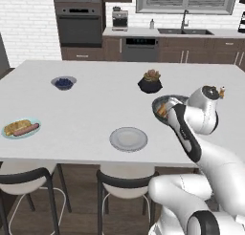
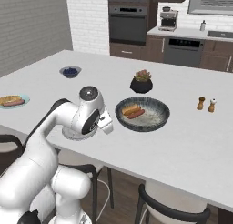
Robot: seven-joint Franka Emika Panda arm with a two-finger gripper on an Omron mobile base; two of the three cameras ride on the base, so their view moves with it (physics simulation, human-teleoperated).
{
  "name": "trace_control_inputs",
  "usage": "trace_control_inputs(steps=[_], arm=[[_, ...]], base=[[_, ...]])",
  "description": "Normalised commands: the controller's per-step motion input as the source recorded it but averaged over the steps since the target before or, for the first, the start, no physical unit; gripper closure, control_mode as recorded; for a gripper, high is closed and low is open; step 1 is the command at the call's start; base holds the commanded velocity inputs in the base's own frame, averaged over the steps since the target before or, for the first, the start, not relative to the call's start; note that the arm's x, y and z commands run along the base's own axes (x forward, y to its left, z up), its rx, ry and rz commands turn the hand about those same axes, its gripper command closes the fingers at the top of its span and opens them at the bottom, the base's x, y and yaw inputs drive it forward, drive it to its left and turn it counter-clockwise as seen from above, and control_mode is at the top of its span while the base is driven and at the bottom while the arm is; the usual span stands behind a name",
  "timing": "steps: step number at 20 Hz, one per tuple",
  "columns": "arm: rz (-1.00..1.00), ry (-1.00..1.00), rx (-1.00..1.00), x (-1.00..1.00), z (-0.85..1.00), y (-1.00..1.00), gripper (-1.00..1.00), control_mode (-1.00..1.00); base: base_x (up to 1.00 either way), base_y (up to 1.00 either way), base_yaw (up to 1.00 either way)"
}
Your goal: Place one bun and one sausage from the bowl on each plate.
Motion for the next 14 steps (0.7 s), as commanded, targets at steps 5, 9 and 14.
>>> trace_control_inputs(steps=[5,9,14], arm=[[0.0,0.0,-0.04,0.82,0.57,-0.26,-1.0,-1.0],[0.05,0.03,0.0,0.65,0.08,-0.58,-1.0,-1.0],[0.08,0.03,0.0,0.76,-0.22,-0.3,-1.0,-1.0]], base=[[0.0,0.0,0.0],[0.0,0.0,0.0],[0.0,0.0,0.0]])
